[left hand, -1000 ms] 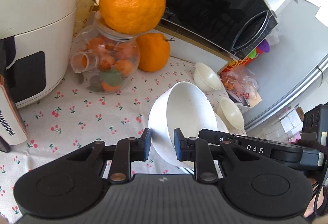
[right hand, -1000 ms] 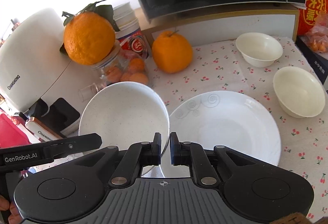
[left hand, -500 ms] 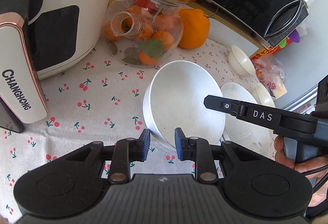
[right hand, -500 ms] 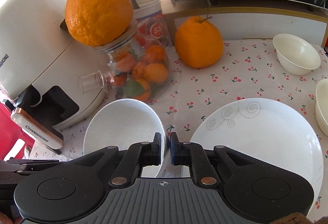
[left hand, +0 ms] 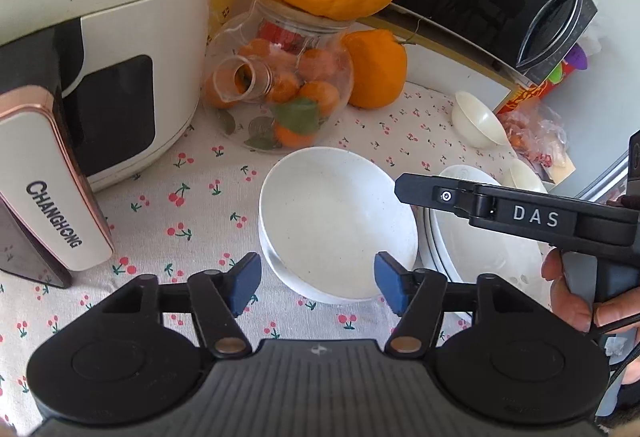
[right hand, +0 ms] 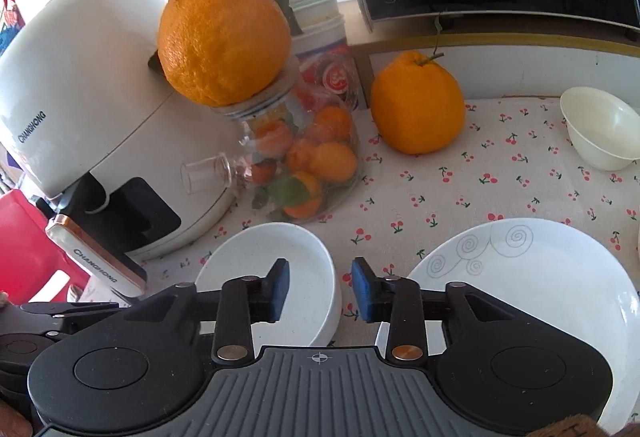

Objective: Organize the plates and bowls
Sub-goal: 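Carry the white bowl beside the plate stack and open both grippers, then reach both tools toward the second white bowl under the microwave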

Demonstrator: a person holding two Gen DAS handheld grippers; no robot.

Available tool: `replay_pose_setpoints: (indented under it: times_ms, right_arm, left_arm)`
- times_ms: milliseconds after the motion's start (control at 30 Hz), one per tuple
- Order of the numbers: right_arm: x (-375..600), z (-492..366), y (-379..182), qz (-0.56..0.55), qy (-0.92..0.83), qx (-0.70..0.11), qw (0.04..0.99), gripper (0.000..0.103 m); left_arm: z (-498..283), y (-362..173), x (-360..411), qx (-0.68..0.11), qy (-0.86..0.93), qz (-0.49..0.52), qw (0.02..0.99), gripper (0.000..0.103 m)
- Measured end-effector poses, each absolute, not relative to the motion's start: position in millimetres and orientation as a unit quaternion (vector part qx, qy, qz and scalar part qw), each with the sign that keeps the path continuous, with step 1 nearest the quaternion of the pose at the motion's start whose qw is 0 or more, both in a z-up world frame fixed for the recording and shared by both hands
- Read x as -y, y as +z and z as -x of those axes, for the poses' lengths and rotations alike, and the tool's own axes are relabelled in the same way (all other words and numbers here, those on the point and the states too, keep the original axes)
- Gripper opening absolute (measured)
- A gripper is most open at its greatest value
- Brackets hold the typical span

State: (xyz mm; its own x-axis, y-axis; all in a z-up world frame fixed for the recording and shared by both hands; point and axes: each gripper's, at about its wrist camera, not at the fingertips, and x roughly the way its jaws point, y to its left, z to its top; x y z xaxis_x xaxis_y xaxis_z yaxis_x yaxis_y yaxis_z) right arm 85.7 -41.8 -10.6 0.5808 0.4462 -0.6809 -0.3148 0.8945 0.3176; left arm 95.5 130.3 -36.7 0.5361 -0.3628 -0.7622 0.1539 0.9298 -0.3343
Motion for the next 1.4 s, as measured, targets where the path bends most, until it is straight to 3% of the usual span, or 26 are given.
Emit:
replay_pose_setpoints:
  times_ms: [133, 400, 867, 1400]
  right_arm:
    - [53.7, -79.3, 3.7, -0.076, 0.216, -0.383, 0.895, 0.066]
    - [101.1, -75.2, 30.8, -0.098, 0.173, -0.351, 0.915, 0.082]
    - [216.3, -77.1, 44.5, -0.171, 0.055, -0.336, 0.925, 0.091]
    - [309.2, -86.5, 8.2, -0.251, -0.043, -0.363, 0.896, 0.093]
  left_arm:
    - [-97.5, -28.7, -124.6, -0.449, -0.15, 0.108, 0.874, 0.073]
    - [-102.9, -15.0, -86.2, -0.419, -0.174, 0.085, 0.887, 0.09]
    - [-126.8, -6.2, 16.8, -0.392, -0.223, 0.053, 0.891, 0.102]
    - [-176.3, -32.4, 94.5, -0.397, -0.262, 0.082, 0.876, 0.099]
